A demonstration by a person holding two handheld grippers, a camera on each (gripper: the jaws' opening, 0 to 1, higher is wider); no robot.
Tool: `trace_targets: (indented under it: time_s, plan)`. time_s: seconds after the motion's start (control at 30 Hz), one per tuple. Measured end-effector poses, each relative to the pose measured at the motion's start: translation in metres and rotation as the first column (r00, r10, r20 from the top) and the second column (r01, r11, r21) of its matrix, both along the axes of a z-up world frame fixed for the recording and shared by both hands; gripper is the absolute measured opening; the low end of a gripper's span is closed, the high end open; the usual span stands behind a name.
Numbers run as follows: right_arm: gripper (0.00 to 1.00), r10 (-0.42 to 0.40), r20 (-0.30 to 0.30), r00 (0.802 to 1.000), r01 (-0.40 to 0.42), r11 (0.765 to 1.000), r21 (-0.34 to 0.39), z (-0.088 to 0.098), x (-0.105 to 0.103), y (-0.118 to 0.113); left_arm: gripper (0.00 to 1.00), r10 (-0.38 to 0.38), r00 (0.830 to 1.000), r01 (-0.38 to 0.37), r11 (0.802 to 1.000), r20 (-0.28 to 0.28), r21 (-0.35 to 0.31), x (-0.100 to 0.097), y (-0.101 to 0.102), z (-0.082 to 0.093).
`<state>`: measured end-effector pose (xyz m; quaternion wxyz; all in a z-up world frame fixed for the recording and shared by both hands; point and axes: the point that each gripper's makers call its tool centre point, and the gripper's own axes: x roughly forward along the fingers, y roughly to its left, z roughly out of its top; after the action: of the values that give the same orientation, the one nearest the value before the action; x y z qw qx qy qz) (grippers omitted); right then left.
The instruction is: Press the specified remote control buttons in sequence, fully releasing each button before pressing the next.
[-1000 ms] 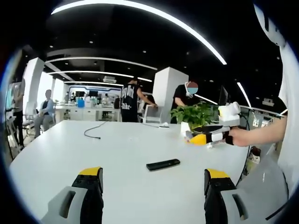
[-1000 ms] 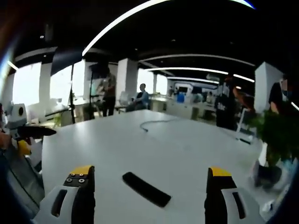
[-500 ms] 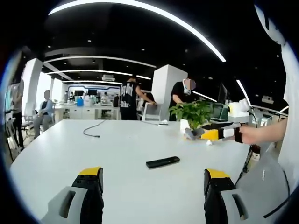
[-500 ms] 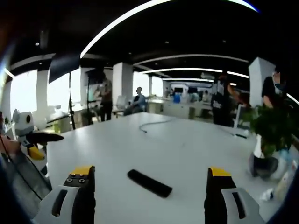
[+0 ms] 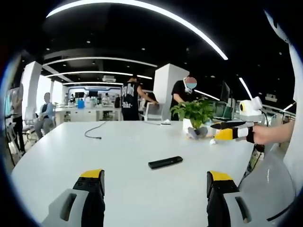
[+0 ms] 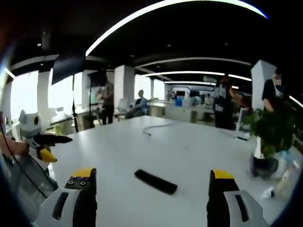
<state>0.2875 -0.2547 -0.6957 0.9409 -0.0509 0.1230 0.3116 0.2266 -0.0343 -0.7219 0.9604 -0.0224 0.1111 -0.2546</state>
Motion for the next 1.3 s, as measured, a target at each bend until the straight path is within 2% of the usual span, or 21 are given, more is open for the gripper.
trace_targets:
  time_s: [0.27, 0.5, 0.83, 1.07, 1.3]
  plan:
    - [0.99, 0.000, -0.010, 1.000, 0.000, 0.999, 0.034, 0.000, -0.020, 0.000, 0.92, 0.007, 1.000, -0.007, 1.000, -0.001, -0.006, -0.001, 0.001, 0.001]
    - [0.99, -0.009, -0.006, 1.000, 0.009, 1.000, 0.013, -0.006, -0.033, -0.003, 0.92, 0.021, 1.000, -0.021, 0.999, -0.005, -0.049, -0.001, 0.003, 0.004]
    - [0.98, -0.032, -0.012, 0.999, 0.032, 0.999, 0.003, -0.012, -0.041, -0.012, 0.92, 0.016, 1.000, -0.016, 0.999, -0.011, -0.052, -0.001, 0.002, 0.003]
    - [0.99, -0.041, -0.017, 0.999, 0.041, 0.999, 0.006, -0.019, -0.046, -0.016, 0.92, 0.039, 0.999, -0.039, 0.997, -0.004, -0.068, -0.001, 0.006, 0.004]
    - [0.99, -0.055, 0.008, 0.998, 0.055, 0.999, 0.001, -0.015, -0.046, -0.022, 0.92, 0.038, 0.999, -0.038, 0.998, -0.004, -0.056, -0.001, 0.006, 0.003]
